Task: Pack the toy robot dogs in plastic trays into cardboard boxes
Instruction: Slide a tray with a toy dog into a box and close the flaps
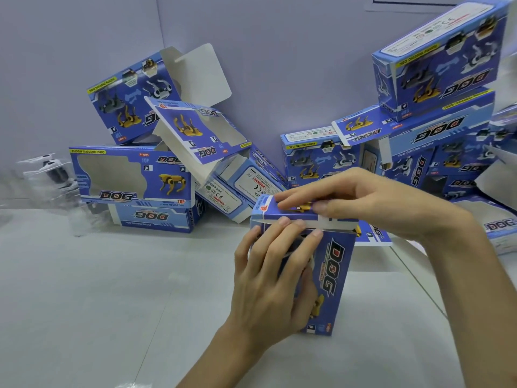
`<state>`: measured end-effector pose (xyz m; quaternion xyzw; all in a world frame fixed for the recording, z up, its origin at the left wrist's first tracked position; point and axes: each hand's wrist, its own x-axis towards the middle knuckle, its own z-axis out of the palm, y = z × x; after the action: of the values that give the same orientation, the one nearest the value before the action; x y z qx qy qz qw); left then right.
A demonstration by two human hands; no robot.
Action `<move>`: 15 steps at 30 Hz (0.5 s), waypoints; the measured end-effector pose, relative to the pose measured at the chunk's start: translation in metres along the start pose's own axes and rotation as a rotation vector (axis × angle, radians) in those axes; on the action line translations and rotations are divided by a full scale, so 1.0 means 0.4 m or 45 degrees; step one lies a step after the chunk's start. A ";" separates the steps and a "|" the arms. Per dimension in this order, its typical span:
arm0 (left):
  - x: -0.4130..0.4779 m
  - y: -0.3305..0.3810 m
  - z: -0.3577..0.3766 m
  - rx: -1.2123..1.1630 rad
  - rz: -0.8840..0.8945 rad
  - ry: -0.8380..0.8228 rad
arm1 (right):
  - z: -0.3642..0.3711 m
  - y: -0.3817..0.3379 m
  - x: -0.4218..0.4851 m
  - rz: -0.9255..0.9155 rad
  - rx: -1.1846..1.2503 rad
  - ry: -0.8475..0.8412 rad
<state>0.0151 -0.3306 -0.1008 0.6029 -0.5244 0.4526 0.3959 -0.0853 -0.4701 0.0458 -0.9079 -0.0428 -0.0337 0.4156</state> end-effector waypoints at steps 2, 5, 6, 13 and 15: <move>0.004 0.011 -0.004 0.016 -0.028 0.004 | -0.008 0.012 -0.010 -0.010 0.047 0.032; 0.012 0.027 -0.011 0.013 -0.071 0.006 | -0.014 0.024 -0.010 0.032 -0.046 0.018; 0.014 0.031 -0.012 0.009 -0.074 0.003 | -0.013 0.027 -0.010 0.056 -0.049 -0.005; 0.016 0.055 -0.016 -0.003 -0.106 -0.015 | -0.006 0.041 -0.006 0.119 0.010 -0.048; 0.017 0.060 -0.017 0.002 -0.105 -0.019 | -0.006 0.040 -0.006 0.116 0.020 -0.063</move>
<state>-0.0093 -0.3294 -0.0922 0.6277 -0.5017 0.4317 0.4099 -0.0859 -0.4823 0.0351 -0.9061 -0.0120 0.0080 0.4228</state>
